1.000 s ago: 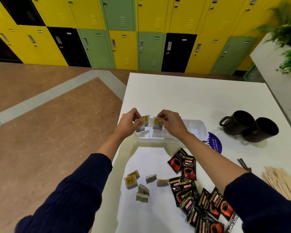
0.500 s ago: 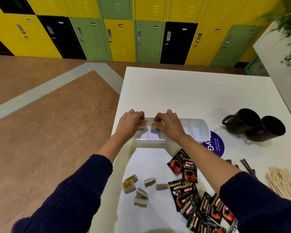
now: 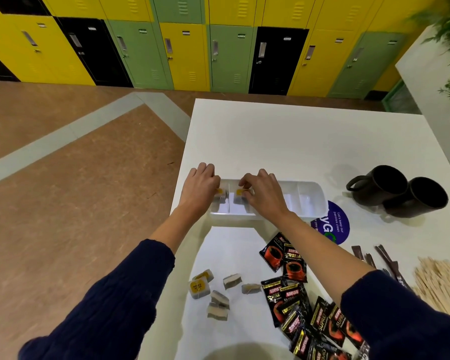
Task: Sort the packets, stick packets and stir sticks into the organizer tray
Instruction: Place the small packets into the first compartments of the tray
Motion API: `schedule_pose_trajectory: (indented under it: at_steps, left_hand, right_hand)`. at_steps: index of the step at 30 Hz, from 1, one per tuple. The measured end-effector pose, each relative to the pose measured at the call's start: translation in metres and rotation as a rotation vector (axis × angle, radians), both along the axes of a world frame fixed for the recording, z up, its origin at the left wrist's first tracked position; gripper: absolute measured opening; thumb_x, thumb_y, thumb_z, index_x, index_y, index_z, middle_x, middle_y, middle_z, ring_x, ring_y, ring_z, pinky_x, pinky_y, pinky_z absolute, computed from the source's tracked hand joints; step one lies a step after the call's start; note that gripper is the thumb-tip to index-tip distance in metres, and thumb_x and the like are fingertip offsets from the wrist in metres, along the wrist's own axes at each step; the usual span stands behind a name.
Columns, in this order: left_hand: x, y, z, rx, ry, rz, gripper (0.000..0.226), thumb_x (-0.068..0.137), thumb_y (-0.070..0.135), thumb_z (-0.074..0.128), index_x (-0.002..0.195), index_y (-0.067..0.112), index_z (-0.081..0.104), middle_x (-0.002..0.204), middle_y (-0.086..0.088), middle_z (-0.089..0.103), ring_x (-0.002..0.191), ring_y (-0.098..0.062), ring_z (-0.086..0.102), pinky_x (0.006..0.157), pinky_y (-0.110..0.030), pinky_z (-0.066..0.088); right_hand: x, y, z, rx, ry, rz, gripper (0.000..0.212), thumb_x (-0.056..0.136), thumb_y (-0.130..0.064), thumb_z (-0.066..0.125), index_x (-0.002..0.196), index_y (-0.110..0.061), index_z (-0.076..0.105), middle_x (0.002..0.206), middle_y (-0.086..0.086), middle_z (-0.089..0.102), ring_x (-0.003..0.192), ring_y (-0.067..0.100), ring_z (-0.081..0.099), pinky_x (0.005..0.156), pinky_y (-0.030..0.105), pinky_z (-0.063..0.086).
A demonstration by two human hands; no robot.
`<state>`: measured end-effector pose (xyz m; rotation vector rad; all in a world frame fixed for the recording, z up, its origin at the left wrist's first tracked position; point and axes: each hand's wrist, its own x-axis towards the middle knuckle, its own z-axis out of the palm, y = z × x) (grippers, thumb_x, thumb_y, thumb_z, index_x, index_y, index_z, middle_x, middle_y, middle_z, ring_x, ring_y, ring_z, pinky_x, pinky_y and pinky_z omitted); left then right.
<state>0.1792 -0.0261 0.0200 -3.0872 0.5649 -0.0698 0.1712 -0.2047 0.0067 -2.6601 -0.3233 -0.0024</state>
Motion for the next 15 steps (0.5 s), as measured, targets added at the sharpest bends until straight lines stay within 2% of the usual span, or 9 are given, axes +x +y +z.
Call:
schedule_pose_trajectory:
  at_steps: [2,4,6,8,11,15]
  left_hand:
    - [0.001,0.000,0.001,-0.013,-0.007,0.007,0.011,0.066,0.007,0.079,0.072,0.009,0.070,0.078,-0.007,0.058,0.077,-0.027,0.052,0.061,-0.032,0.036]
    - [0.001,0.000,0.001,-0.064,-0.009,0.019,0.010,0.077,0.009,0.072,0.087,0.009,0.070,0.091,-0.009,0.059,0.089,-0.028,0.051,0.069,-0.033,0.036]
    - [0.000,0.000,0.002,-0.080,0.020,0.029,0.021,0.083,0.015,0.067,0.104,0.011,0.064,0.105,-0.009,0.055,0.099,-0.027,0.047,0.078,-0.033,0.036]
    - [-0.003,0.002,0.003,-0.115,0.050,0.038,0.033,0.082,0.021,0.068,0.113,0.013,0.059,0.111,-0.008,0.053,0.102,-0.026,0.045,0.081,-0.032,0.035]
    - [-0.007,0.003,0.005,-0.139,0.060,0.048,0.041,0.080,0.026,0.071,0.117,0.016,0.055,0.113,-0.006,0.052,0.102,-0.025,0.044,0.081,-0.030,0.033]
    - [-0.013,0.005,0.006,-0.165,0.039,0.064,0.040,0.080,0.024,0.071,0.115,0.014,0.056,0.111,-0.008,0.054,0.099,-0.026,0.045,0.077,-0.030,0.031]
  right_hand:
    - [0.002,0.001,0.001,0.001,-0.008,-0.004,0.018,0.085,-0.010,0.060,0.102,-0.015,0.064,0.091,0.000,0.070,0.095,0.019,0.048,0.079,0.028,0.029]
    - [0.002,0.002,0.003,-0.004,-0.016,0.000,0.018,0.085,-0.010,0.060,0.102,-0.015,0.063,0.092,-0.002,0.070,0.095,0.019,0.049,0.079,0.027,0.030]
    - [0.002,0.003,0.004,-0.010,-0.020,0.003,0.019,0.084,-0.010,0.061,0.102,-0.015,0.063,0.095,-0.003,0.070,0.096,0.019,0.050,0.081,0.029,0.032]
    - [0.000,0.002,0.004,-0.015,-0.034,0.003,0.020,0.082,-0.011,0.063,0.102,-0.015,0.063,0.097,-0.003,0.070,0.095,0.020,0.051,0.081,0.031,0.034]
    - [-0.004,0.001,0.004,-0.005,-0.046,-0.002,0.023,0.079,-0.013,0.067,0.101,-0.014,0.063,0.098,-0.002,0.069,0.094,0.022,0.051,0.080,0.031,0.034]
    - [-0.008,-0.001,0.002,0.011,-0.079,-0.001,0.021,0.078,-0.014,0.067,0.099,-0.014,0.063,0.097,-0.001,0.067,0.093,0.022,0.051,0.077,0.030,0.033]
